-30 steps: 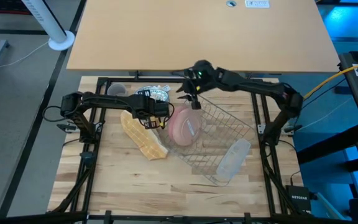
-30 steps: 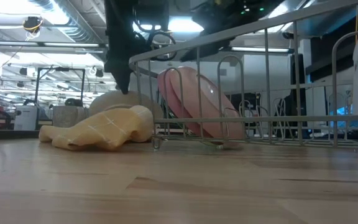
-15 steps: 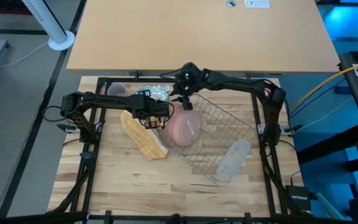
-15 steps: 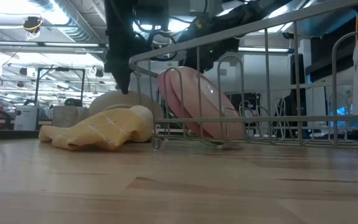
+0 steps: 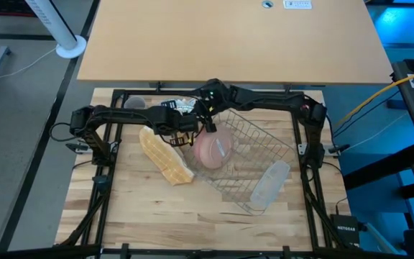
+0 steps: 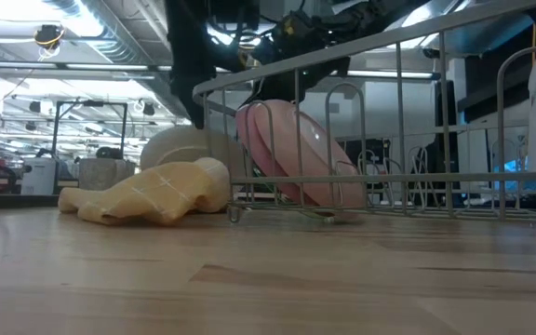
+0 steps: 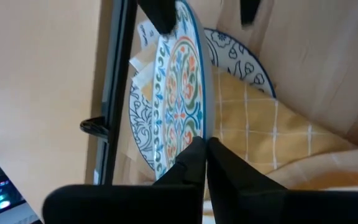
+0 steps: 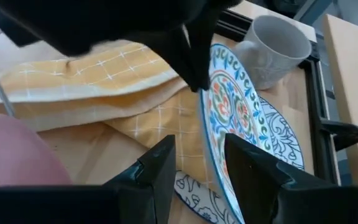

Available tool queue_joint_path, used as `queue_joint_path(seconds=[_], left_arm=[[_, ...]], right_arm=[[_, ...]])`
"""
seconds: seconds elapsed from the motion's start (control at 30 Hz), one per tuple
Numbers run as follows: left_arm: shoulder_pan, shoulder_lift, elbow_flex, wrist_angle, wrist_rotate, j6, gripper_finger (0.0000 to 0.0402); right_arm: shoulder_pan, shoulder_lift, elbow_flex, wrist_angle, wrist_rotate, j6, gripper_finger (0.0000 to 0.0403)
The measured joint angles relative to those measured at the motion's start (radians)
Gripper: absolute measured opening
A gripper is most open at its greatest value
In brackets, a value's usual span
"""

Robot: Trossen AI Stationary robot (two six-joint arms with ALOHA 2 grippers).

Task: Sort dishes
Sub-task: Put the orange patterned white plate into the dish rack

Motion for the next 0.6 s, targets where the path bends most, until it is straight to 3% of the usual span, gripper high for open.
queue_joint_path(seconds=[0.43,0.6], left_arm=[[0.0,0.0,0.004,-0.002,-0.001,-0.001,0.0002],[0.001,0.0,-0.005,-0.045,0.069,-0.047,0.0001]], right_arm=[[0.004,0.023,0.003,-0.005,0.027,0.008,0.0143],[0.004,0.024,0.002,-0.008,0.029,0.016,0.0143]])
